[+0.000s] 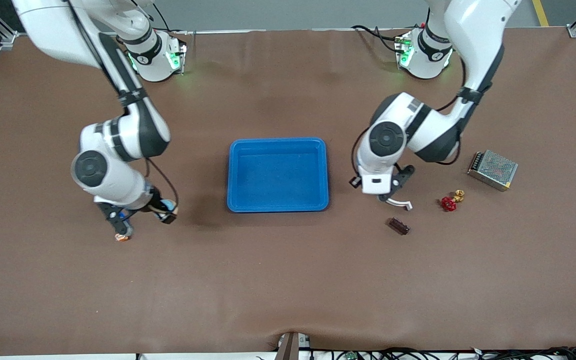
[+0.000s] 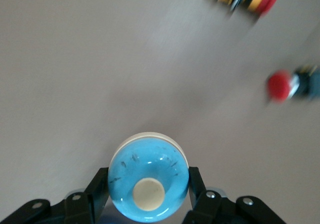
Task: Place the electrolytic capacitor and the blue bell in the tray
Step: 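Carry the bell and capacitor to the blue tray with both grippers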
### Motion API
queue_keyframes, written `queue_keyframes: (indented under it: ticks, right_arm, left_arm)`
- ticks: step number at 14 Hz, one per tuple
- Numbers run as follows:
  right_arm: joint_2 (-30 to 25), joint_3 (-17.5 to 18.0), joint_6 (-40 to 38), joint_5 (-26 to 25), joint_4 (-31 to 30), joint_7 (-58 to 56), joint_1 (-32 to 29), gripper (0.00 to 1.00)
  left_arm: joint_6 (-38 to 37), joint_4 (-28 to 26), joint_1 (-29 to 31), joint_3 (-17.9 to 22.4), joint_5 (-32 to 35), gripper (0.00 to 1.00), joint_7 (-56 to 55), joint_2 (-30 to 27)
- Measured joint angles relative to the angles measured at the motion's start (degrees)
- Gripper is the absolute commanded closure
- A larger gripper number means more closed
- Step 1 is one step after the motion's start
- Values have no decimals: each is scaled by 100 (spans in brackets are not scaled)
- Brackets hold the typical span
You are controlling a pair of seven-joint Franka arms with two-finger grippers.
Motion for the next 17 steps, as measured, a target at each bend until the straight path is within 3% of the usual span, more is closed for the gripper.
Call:
queue_keyframes:
  ticks: [4, 9, 17]
  right_arm:
    - [329, -6, 618, -3, -123, 1174, 661, 100]
    - [574, -23, 768, -126, -129, 2260, 1435, 100]
    - [840, -35, 767, -381, -90, 2943, 1935, 100]
  left_arm:
    - [102, 478, -381, -2, -337, 100, -888, 440]
    - [674, 557, -729, -7, -392, 100, -1939, 806]
    - [1336, 564, -1012, -6, -392, 100, -2844, 1301]
